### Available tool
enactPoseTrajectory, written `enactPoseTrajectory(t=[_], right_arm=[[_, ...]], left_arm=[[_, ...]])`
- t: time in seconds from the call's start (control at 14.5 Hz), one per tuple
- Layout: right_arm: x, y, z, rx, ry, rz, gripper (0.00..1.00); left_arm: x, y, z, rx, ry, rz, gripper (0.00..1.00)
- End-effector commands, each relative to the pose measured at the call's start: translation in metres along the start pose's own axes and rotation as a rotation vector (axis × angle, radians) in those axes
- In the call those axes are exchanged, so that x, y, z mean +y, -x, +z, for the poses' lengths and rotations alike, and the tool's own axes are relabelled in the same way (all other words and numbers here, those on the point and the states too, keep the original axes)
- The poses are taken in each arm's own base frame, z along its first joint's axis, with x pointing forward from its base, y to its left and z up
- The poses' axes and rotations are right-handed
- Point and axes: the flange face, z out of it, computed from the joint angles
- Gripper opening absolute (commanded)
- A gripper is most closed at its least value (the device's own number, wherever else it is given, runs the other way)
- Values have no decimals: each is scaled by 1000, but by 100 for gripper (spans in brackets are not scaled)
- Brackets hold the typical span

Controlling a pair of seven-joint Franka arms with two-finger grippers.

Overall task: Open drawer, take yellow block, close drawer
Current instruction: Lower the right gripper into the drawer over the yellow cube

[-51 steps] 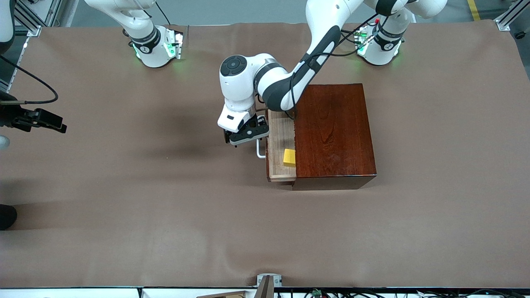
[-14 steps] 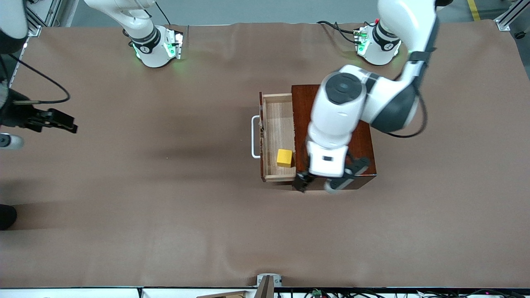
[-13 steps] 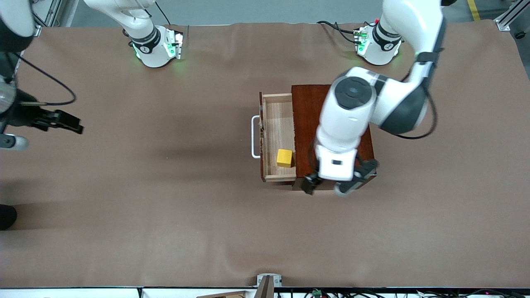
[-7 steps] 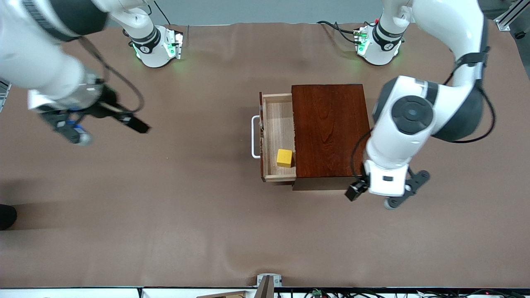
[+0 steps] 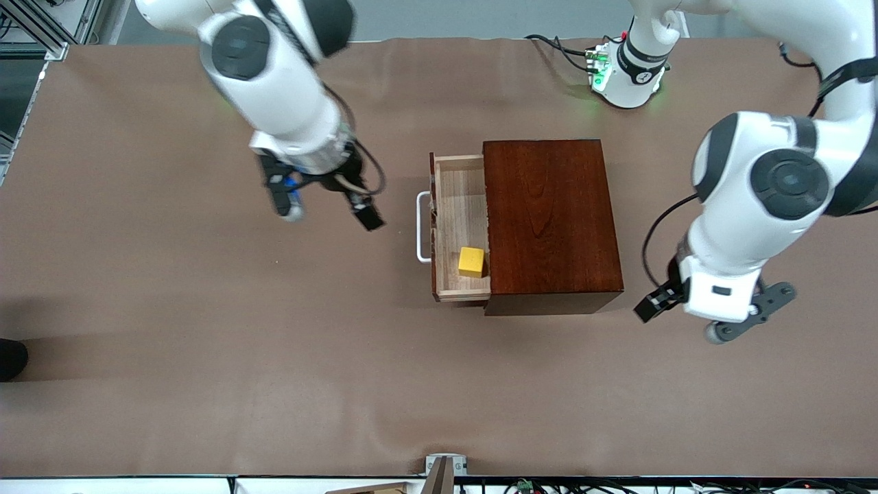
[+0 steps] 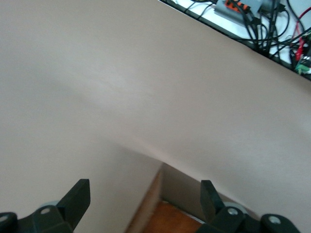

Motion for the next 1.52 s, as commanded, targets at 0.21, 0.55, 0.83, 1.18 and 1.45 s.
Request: enactPoseTrajectory(t=[0.21,0.55,0.83,1.18,1.45], right_arm=[[-19,46,89,-20,-60,127,100],[-33,64,144,-39,-111,189,100],[-34,71,168,-36,-94,188,100],[-33,75,190,-41,-101,248,100],[-35,73,206,-53,-127,284,100]], left_arm=[[-69,-8,-22,-42,44,111,100],[-107,-18,-36,-84,40,239,100],[-131,-22,-45,-108,29,308,100],[-146,-21,-55,-140,55,363,100],[-148,-20,-56,-143,54,366,100]])
